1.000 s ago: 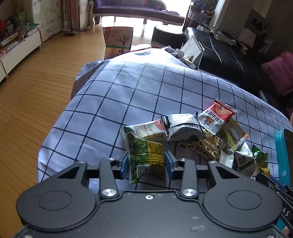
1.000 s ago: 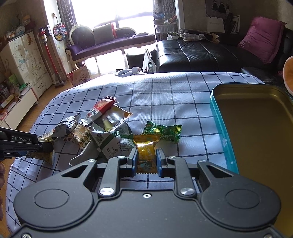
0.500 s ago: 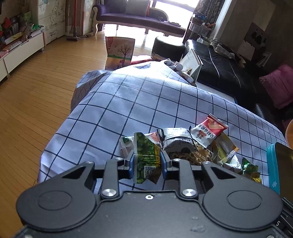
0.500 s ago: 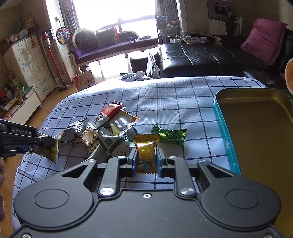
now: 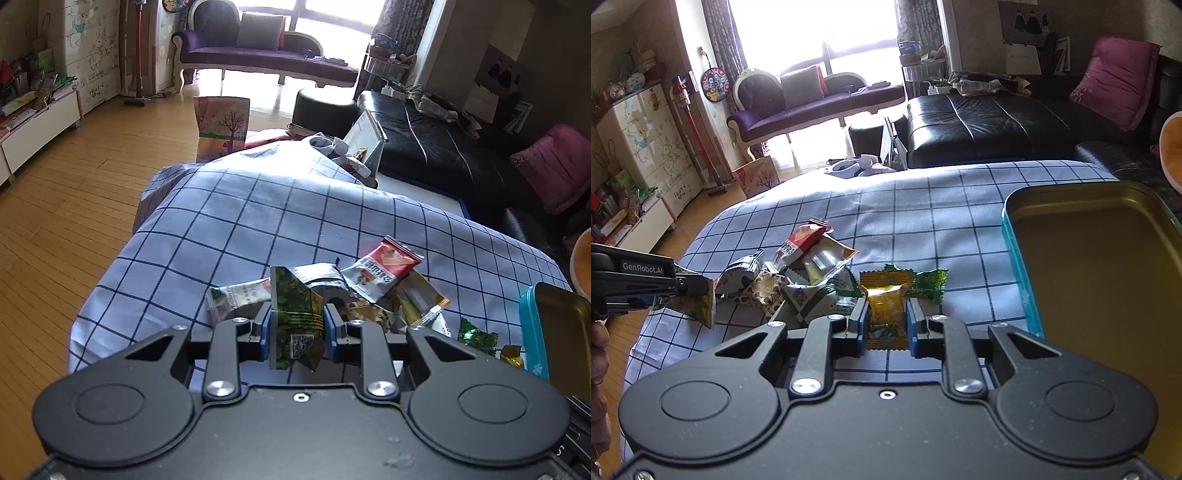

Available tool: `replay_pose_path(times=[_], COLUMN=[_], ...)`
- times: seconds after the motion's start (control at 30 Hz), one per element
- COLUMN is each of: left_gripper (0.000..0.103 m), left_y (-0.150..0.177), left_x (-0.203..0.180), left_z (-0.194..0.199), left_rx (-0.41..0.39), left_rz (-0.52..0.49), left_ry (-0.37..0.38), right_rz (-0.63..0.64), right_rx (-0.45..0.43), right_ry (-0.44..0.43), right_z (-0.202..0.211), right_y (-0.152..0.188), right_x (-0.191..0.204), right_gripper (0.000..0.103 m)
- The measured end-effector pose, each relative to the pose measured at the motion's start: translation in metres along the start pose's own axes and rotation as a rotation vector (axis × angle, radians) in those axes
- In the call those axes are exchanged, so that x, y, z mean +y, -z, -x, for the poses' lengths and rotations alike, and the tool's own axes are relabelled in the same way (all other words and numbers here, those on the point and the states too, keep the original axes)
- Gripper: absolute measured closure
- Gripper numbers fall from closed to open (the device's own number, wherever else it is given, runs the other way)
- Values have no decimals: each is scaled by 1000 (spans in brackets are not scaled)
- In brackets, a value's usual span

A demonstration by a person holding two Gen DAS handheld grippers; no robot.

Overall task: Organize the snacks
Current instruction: 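Carry the green bag with left tool while right carries gold candy to tray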

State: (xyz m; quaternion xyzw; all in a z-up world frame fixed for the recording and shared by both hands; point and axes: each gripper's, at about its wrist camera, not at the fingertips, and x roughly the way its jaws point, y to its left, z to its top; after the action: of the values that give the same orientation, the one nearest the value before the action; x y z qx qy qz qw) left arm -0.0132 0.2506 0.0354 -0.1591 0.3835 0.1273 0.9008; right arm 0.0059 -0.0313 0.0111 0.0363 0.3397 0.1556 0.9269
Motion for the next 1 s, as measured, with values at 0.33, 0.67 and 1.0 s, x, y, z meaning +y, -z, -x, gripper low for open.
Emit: replay_pose_path(times=[0.33,0.67,1.0], left_gripper=[77,77,77], left_y=[6,24,46], left_x=[-55,-129,-184], left_z=[14,22,25], left_rx=[-13,20,75], left_rz=[-74,-176,-264], left_ry=[76,199,316], right_rz=[-80,-193,-283], right_rx=[-46,-70,-95], right_ry=[21,81,147], right_z=[20,32,43], right_y=[-6,-6,-5], right_x=[-39,-86,-127], right_gripper=[74,74,74])
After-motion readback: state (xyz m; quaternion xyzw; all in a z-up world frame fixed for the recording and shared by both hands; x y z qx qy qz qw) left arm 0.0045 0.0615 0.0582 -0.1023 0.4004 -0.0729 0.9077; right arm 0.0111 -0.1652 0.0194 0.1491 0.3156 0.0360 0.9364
